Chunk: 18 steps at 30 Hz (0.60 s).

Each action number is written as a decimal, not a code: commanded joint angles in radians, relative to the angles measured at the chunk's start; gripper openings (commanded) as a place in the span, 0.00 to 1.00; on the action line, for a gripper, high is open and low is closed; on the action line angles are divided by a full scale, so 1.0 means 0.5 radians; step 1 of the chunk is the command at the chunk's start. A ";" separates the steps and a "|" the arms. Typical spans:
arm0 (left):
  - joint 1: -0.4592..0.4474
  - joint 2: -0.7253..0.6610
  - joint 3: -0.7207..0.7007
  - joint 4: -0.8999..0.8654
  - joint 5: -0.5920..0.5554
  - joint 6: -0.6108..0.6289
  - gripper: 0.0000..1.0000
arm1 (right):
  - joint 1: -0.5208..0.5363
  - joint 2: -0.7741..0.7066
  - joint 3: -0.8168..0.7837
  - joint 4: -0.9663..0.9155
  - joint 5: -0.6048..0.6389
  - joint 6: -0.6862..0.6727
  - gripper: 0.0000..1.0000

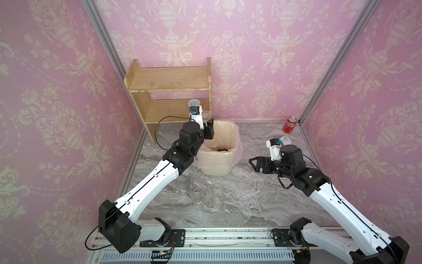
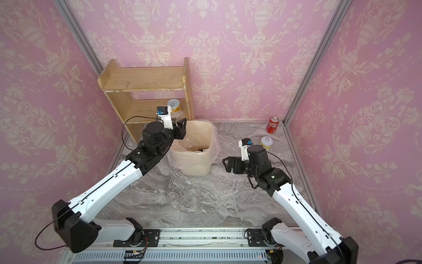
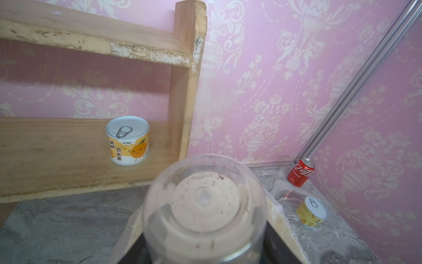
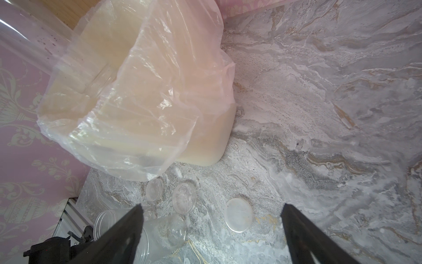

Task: Empty the moldy dried flower tea in the jars
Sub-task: Pour the moldy dried flower tea into the trash bin.

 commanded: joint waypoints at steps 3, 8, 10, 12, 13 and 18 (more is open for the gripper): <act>0.263 -0.036 -0.088 0.173 0.340 -0.611 0.20 | -0.010 0.008 0.002 0.033 -0.016 0.018 0.97; -0.020 0.047 0.099 0.009 0.054 0.059 0.18 | -0.010 0.011 0.005 0.035 -0.023 0.020 0.97; -0.177 0.093 0.154 -0.013 -0.173 0.535 0.19 | -0.011 0.008 0.002 0.033 -0.022 0.019 0.97; -0.249 0.119 0.156 0.031 -0.267 0.830 0.19 | -0.008 0.005 0.000 0.030 -0.022 0.013 0.97; -0.272 0.125 0.151 0.054 -0.297 0.951 0.19 | -0.010 0.004 -0.002 0.027 -0.018 0.010 0.97; -0.282 0.145 0.186 0.063 -0.529 1.053 0.20 | -0.010 0.004 -0.007 0.028 -0.020 0.010 0.97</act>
